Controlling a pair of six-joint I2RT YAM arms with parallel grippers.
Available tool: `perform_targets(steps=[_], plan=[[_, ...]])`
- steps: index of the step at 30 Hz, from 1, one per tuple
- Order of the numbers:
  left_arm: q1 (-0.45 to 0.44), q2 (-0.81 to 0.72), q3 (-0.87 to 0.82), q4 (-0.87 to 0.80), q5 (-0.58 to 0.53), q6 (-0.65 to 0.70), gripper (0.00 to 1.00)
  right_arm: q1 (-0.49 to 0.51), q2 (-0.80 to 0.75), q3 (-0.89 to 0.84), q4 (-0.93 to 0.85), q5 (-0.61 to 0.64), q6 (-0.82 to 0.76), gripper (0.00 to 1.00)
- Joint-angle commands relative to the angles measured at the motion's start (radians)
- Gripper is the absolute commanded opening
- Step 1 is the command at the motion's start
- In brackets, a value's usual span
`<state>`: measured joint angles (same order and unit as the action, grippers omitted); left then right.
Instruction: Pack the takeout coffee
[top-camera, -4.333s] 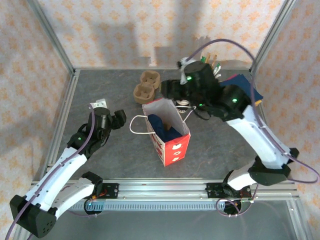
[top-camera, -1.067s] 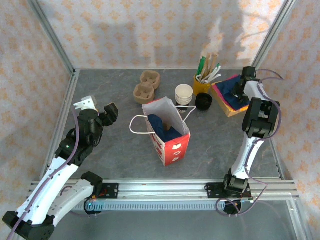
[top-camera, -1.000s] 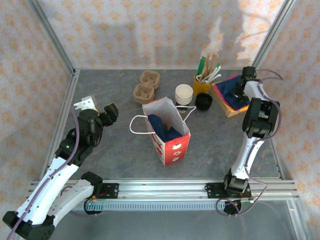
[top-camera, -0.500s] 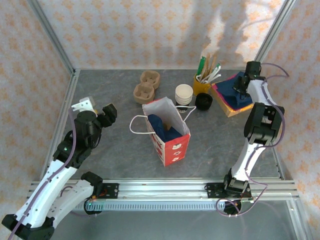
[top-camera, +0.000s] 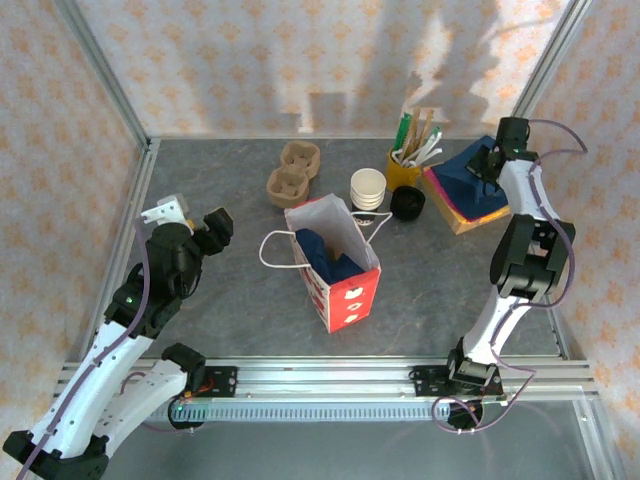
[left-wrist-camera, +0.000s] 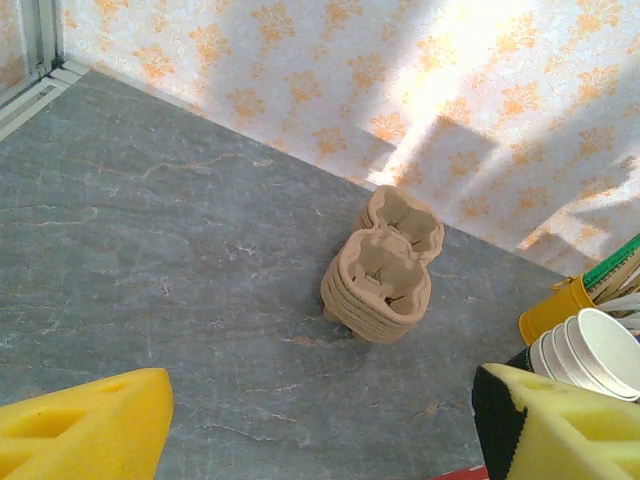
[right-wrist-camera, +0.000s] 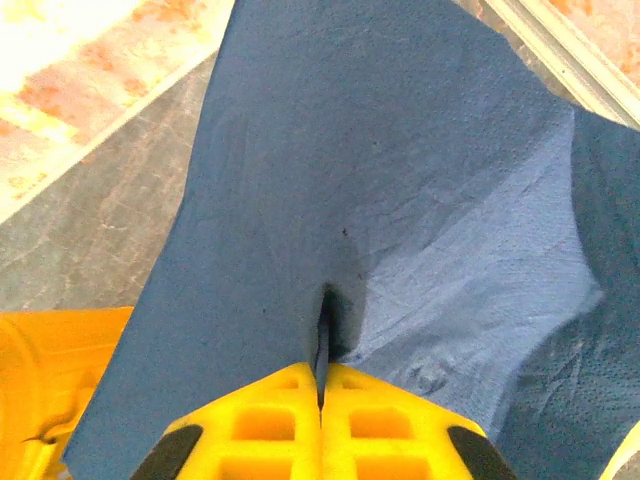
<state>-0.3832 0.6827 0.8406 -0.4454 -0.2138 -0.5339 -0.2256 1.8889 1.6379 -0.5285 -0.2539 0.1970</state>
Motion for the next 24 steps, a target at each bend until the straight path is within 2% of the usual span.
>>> perform_targets(steps=[1,4,20,24], plan=[[0.008,-0.005,-0.012,-0.01,0.006,-0.011,0.81,-0.004,-0.091,0.051,-0.025,-0.008,-0.001,0.04],[0.007,-0.001,-0.008,-0.01,0.004,-0.008,0.81,-0.004,-0.135,0.078,-0.029,-0.042,-0.001,0.0],[0.009,0.029,-0.009,0.026,0.031,-0.03,0.81,-0.004,-0.476,0.01,0.094,-0.352,0.184,0.0],[0.008,0.031,-0.017,0.04,0.043,-0.042,0.8,-0.003,-0.527,0.02,0.121,-0.494,0.252,0.0]])
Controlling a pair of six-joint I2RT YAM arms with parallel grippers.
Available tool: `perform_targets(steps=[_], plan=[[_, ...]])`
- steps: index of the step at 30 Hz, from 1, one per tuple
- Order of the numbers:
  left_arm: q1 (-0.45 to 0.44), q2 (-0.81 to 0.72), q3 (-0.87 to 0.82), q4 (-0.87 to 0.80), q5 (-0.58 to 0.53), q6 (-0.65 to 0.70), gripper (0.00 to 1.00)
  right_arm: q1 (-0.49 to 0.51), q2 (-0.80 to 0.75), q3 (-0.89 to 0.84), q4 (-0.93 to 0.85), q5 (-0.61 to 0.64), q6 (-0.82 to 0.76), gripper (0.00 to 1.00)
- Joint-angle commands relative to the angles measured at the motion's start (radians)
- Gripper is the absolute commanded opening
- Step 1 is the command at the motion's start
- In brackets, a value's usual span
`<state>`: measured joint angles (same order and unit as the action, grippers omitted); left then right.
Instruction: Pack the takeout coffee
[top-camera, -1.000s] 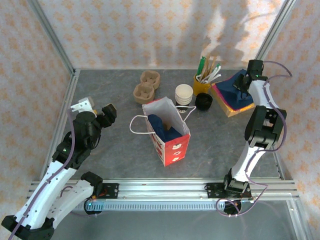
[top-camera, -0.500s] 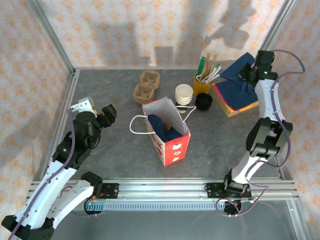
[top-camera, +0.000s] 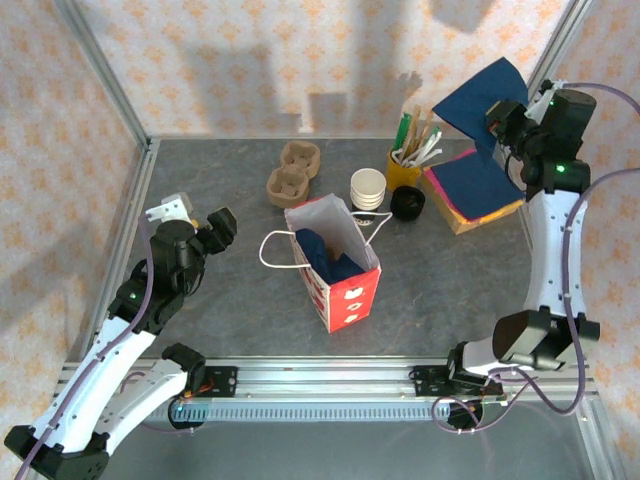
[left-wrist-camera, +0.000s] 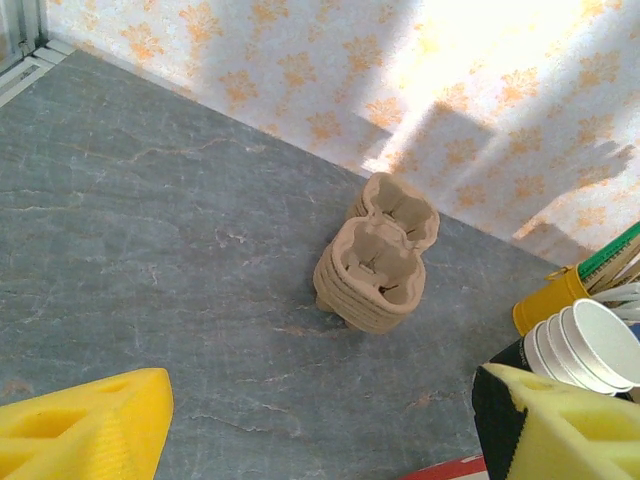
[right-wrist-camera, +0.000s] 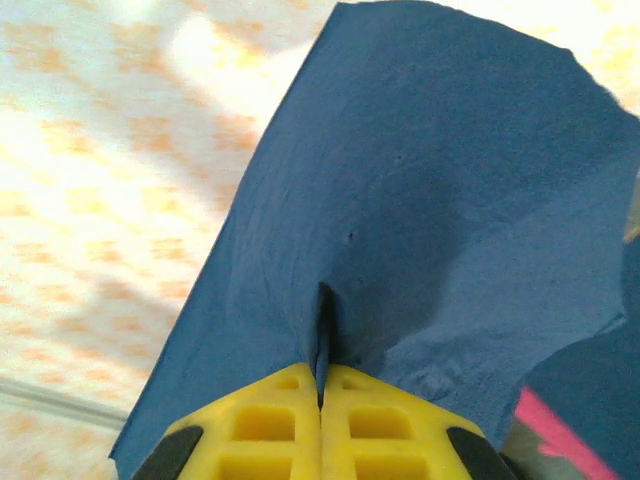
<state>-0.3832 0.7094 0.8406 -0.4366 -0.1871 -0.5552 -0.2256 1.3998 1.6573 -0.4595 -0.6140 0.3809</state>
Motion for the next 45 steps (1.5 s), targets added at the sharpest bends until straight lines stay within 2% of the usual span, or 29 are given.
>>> perform_targets(steps=[1,5,9,15,18,24,27,32,35,38,42,45], plan=[[0.008,0.005,-0.02,0.034,0.019,-0.022,0.81,-0.003,-0.045,0.002,0.063,-0.18,0.087,0.0],[0.007,0.024,-0.01,0.038,0.046,-0.019,0.8,0.052,-0.055,0.031,0.073,-0.336,0.129,0.0],[0.007,0.049,0.006,0.036,0.073,-0.011,0.8,0.204,-0.045,0.088,0.028,-0.423,0.121,0.0],[0.008,0.05,-0.008,0.057,0.088,-0.011,0.8,0.445,-0.057,0.099,0.007,-0.484,0.125,0.0],[0.007,0.05,-0.013,0.059,0.09,-0.009,0.8,0.575,-0.074,0.079,-0.019,-0.468,0.088,0.0],[0.007,0.052,-0.019,0.066,0.09,-0.013,0.8,0.779,-0.108,-0.028,-0.078,-0.363,0.05,0.0],[0.008,0.058,-0.017,0.068,0.093,-0.013,0.8,0.837,-0.118,-0.094,-0.086,-0.322,0.046,0.0],[0.008,0.069,-0.012,0.075,0.101,-0.009,0.81,0.923,-0.132,-0.156,-0.159,-0.165,0.027,0.0],[0.007,0.074,-0.013,0.082,0.11,-0.008,0.81,0.971,-0.116,-0.159,-0.222,-0.037,-0.002,0.0],[0.007,0.08,-0.008,0.085,0.12,-0.01,0.81,1.041,-0.089,-0.132,-0.323,0.222,-0.037,0.0],[0.008,0.078,-0.011,0.082,0.119,-0.012,0.81,1.091,-0.045,-0.112,-0.389,0.338,-0.054,0.0],[0.007,0.075,-0.012,0.081,0.115,-0.011,0.81,1.108,-0.007,-0.092,-0.462,0.475,-0.057,0.0]])
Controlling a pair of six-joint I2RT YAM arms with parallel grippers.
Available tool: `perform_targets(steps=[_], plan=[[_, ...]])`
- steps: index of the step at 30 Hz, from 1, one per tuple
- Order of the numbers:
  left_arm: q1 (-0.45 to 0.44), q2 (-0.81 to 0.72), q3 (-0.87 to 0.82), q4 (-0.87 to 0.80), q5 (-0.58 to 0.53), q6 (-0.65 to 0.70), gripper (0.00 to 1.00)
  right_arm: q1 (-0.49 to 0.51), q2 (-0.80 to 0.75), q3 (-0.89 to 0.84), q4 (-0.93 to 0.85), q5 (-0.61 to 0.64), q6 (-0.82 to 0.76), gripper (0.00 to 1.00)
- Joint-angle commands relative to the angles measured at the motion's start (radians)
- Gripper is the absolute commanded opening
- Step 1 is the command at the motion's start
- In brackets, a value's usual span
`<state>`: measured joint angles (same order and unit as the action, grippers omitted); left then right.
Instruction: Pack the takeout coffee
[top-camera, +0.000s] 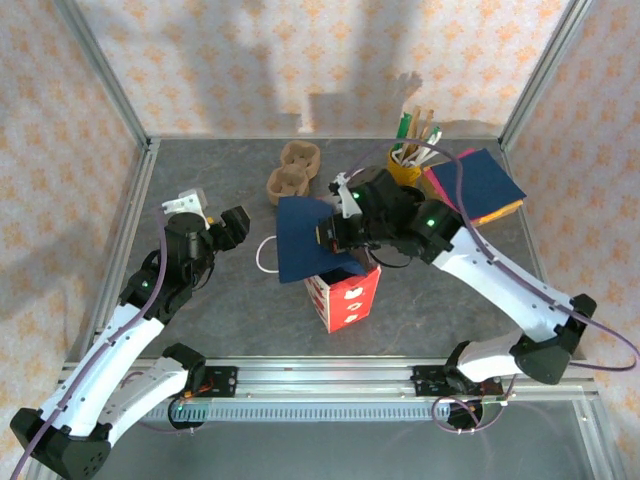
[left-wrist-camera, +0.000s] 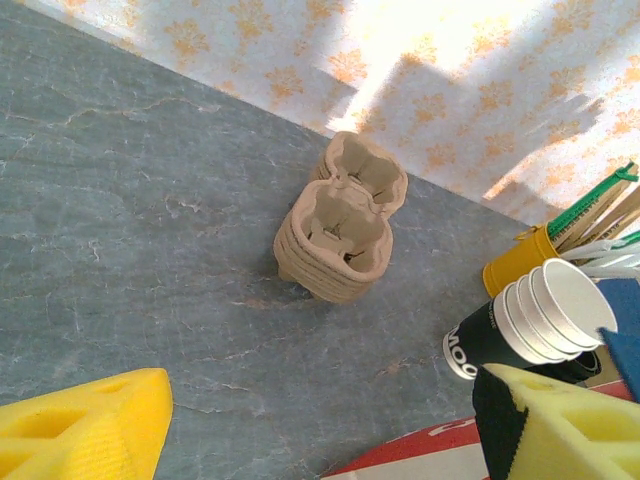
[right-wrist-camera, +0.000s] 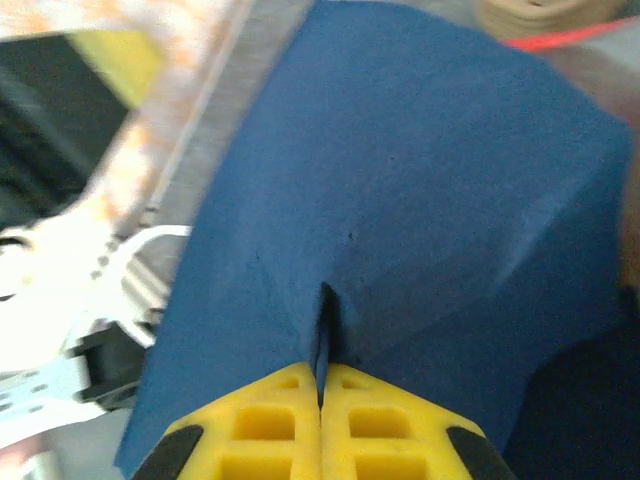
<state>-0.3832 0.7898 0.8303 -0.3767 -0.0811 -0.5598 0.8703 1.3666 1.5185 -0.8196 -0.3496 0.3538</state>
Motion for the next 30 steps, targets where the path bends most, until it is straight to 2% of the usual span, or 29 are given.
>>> perform_targets(steps=[1,16,30], plan=[[0.007,-0.006,-0.005,0.021,0.009,-0.007,0.81,0.013,0.044,0.053,-0.129,0.231,-0.035,0.0],[0.007,-0.007,-0.021,0.023,0.004,-0.004,0.81,0.082,0.15,0.066,-0.246,0.347,-0.05,0.0],[0.008,-0.017,-0.043,0.021,-0.001,-0.001,0.82,0.097,0.174,0.053,-0.248,0.334,-0.039,0.02]])
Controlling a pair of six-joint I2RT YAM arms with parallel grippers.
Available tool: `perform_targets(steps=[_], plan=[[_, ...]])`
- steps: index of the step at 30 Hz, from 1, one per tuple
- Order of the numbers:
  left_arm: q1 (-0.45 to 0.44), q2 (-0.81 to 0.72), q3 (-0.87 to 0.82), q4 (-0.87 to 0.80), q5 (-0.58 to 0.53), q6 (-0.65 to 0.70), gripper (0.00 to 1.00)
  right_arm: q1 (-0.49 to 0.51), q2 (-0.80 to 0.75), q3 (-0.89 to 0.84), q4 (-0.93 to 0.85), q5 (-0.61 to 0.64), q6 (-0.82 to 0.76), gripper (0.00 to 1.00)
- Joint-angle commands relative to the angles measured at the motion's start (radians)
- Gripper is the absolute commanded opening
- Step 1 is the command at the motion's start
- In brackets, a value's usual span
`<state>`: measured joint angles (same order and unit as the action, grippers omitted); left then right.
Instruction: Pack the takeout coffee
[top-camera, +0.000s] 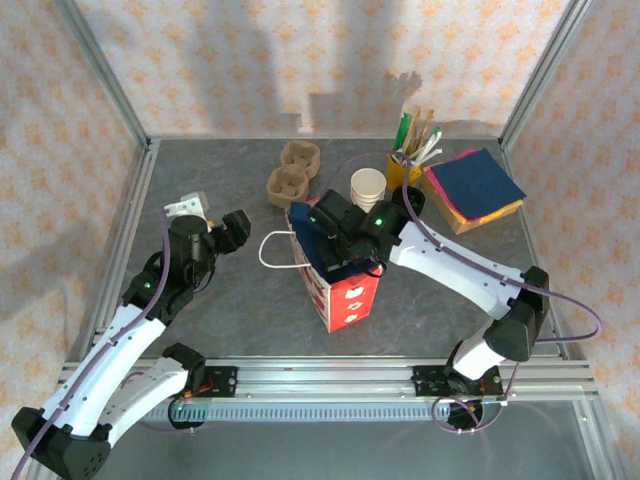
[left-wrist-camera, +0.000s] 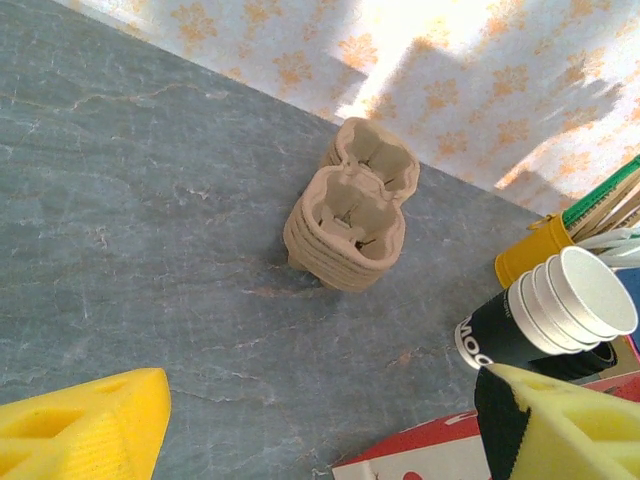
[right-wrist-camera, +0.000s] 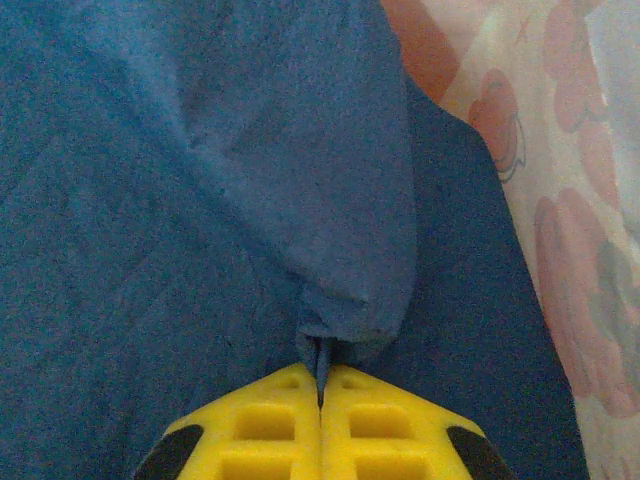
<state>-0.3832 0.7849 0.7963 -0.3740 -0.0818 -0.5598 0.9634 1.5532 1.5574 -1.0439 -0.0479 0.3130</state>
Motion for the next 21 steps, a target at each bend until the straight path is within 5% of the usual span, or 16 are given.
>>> perform_targets(steps=[1,8,21], plan=[[0.009,-0.012,-0.009,0.018,0.001,0.0,0.82,0.003,-0.014,0.024,-0.027,0.032,0.003,0.05],[0.008,-0.01,-0.007,0.021,-0.001,0.008,0.82,0.003,-0.044,0.053,-0.007,-0.015,-0.007,0.28],[0.008,-0.006,-0.011,0.029,0.008,-0.003,0.82,0.003,-0.066,0.071,0.178,0.023,0.009,0.33]])
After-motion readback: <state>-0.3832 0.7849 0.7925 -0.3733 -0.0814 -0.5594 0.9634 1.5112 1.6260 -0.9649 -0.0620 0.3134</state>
